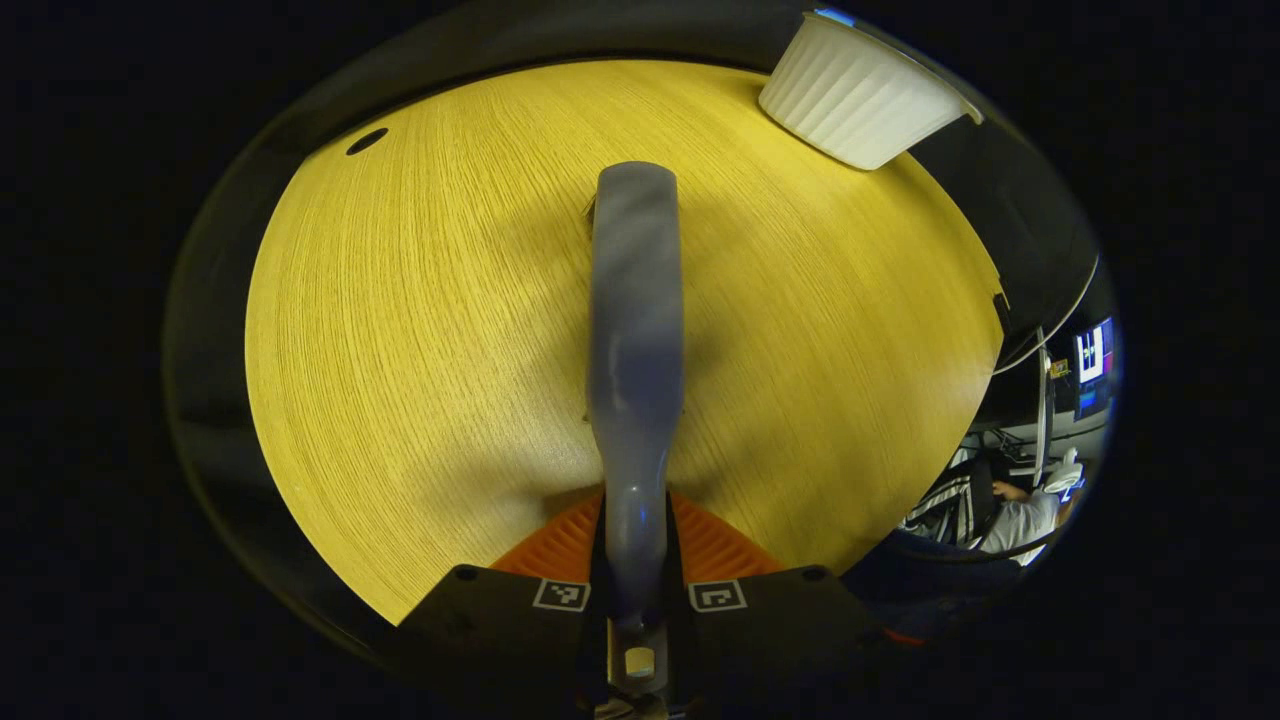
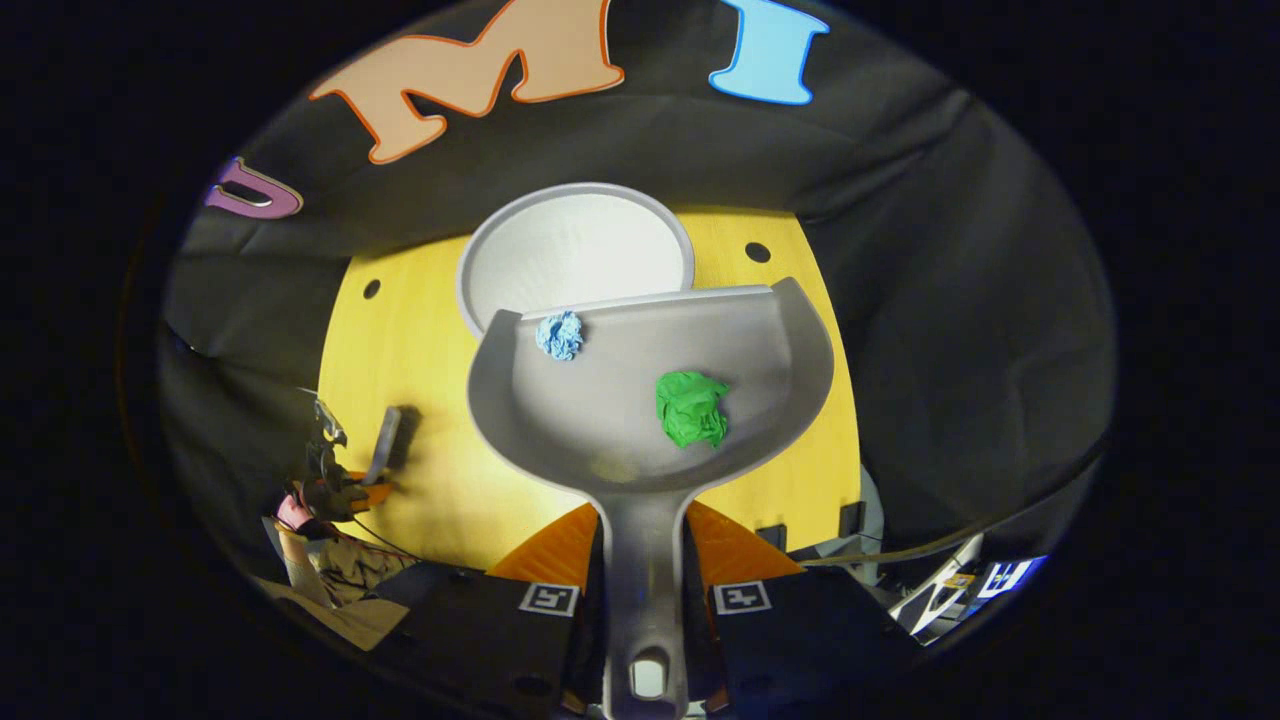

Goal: Pick up the small broom and dustpan from the desktop, sweep the trash into the dustpan with the broom, and then empty the trash into the garbage bin.

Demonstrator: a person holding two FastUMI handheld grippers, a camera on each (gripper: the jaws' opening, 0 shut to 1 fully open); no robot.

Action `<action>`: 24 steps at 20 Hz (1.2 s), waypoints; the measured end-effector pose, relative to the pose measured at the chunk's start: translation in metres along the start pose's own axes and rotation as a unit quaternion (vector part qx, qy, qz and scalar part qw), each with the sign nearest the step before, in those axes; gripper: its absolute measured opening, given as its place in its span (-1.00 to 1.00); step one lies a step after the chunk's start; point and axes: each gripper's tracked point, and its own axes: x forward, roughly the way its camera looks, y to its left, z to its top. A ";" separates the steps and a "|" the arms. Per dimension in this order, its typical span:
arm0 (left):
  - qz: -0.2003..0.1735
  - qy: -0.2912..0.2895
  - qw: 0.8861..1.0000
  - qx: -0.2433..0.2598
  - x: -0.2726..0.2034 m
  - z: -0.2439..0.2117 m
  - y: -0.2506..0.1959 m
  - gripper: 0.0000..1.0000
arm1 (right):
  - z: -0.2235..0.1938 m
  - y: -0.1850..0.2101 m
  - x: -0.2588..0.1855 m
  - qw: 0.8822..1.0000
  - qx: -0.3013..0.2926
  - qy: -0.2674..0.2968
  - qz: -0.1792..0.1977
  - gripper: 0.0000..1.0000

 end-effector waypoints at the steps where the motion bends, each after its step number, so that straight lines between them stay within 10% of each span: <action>1: 0.002 -0.001 1.000 -0.005 0.001 -0.002 -0.003 -0.58 | 0.002 0.000 -0.002 1.000 -0.001 0.009 -0.002 -0.40; 15: 0.018 -0.001 1.000 -0.015 0.002 -0.007 -0.006 -0.58 | 0.010 -0.005 -0.019 1.000 0.014 -0.012 0.002 -0.39; 24: 0.012 -0.001 1.000 -0.023 0.002 -0.010 -0.008 -0.57 | -0.057 0.090 -0.056 0.987 0.007 -0.128 0.094 -0.30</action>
